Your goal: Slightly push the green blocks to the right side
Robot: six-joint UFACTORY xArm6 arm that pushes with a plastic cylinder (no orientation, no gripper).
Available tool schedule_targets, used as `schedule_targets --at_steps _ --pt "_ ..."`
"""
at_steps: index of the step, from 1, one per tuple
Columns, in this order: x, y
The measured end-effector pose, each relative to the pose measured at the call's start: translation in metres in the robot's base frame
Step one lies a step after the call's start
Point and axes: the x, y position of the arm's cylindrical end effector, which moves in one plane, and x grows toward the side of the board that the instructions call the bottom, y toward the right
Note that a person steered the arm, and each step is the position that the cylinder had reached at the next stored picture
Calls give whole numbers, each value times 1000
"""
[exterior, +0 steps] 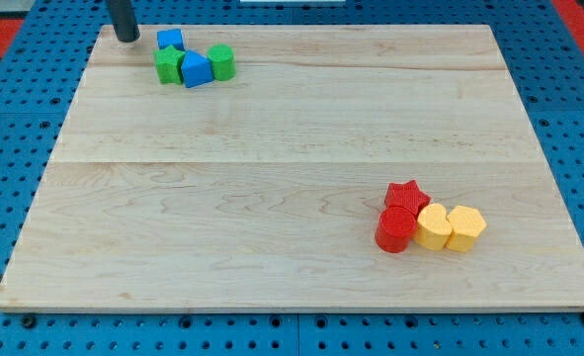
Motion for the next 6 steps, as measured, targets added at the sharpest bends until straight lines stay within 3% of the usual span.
schedule_targets --at_steps 1,4,6 --pt "32 16" --pt "45 30" --pt "41 92"
